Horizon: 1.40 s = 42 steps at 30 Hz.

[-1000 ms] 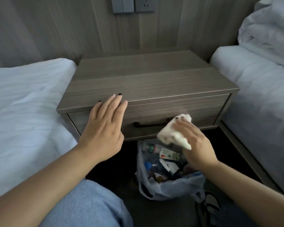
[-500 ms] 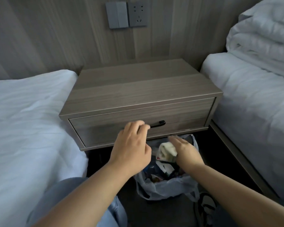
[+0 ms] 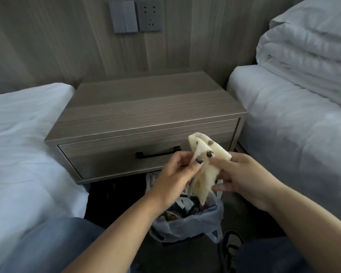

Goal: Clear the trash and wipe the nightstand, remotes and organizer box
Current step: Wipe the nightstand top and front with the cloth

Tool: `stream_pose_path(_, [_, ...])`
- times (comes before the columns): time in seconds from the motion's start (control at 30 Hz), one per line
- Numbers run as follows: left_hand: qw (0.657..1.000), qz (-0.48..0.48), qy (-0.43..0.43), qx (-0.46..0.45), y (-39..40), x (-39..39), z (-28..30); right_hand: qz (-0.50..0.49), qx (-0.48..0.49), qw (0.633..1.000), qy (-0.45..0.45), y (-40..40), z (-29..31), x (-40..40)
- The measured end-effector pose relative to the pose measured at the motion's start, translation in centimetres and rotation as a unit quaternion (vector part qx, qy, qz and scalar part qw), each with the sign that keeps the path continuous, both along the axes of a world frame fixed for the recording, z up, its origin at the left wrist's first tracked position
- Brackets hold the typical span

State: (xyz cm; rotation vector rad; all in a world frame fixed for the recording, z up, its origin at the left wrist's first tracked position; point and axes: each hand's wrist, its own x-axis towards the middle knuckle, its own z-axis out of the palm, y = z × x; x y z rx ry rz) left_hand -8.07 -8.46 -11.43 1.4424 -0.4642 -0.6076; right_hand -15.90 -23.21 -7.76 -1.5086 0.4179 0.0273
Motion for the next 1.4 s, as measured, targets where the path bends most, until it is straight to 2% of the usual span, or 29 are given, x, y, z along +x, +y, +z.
stream_pose_path(0.13, [0.996, 0.066, -0.058, 0.007, 0.5, 0.5, 0.2, -0.023, -0.026, 0.999, -0.022, -0.8, 0.6, 1.1])
stream_pose_path(0.27, [0.984, 0.16, -0.081, 0.0, 1.2, 1.5, 0.8, -0.085, 0.0, 0.996, -0.036, -2.1, 1.3, 1.4])
stream_pose_path(0.33, [0.977, 0.204, -0.064, 0.002, 1.6, 2.3, 1.0, -0.14, -0.07, 0.986, -0.064, -3.1, 1.9, 1.1])
stream_pose_path(0.43, [0.965, 0.255, -0.058, 0.022, 2.1, 3.5, 0.8, -0.188, -0.248, 0.949, -0.054, -4.4, 2.0, 0.6])
stream_pose_path(0.5, [0.959, 0.276, -0.057, 0.037, 2.3, 3.9, 0.7, -0.199, -0.278, 0.939, -0.036, -5.0, 1.9, 0.5])
stream_pose_path(0.7, [0.955, 0.289, -0.063, 0.03, 3.1, 4.4, 1.9, -0.073, -0.431, 0.897, 0.061, -6.2, 0.9, 0.6])
stream_pose_path(0.9, [0.959, 0.267, -0.095, 0.005, 3.9, 4.9, 2.5, -0.03, -0.423, 0.904, 0.056, -6.6, 0.2, 0.6])
stream_pose_path(0.93, [0.961, 0.259, -0.097, 0.009, 4.1, 5.0, 2.6, -0.043, -0.392, 0.918, 0.038, -6.6, 0.0, 0.7])
stream_pose_path(1.03, [0.97, 0.23, -0.073, 0.016, 4.5, 5.6, 2.7, -0.135, -0.21, 0.967, -0.042, -6.2, 0.4, 0.7])
stream_pose_path(1.1, [0.973, 0.228, -0.041, 0.014, 4.8, 6.0, 2.6, -0.174, -0.127, 0.973, -0.084, -5.8, 0.8, 0.7])
stream_pose_path(1.2, [0.973, 0.227, 0.042, -0.027, 4.8, 6.1, 3.0, -0.198, -0.059, 0.971, -0.12, -5.3, 0.9, 0.7])
stream_pose_path(1.3, [0.974, 0.188, 0.111, -0.054, 4.4, 5.6, 3.2, -0.241, -0.134, 0.949, -0.156, -4.8, 0.2, 1.0])
stream_pose_path(1.4, [0.979, 0.163, 0.119, -0.024, 4.0, 5.1, 2.7, -0.316, -0.201, 0.911, -0.174, -3.9, -0.6, 1.6])
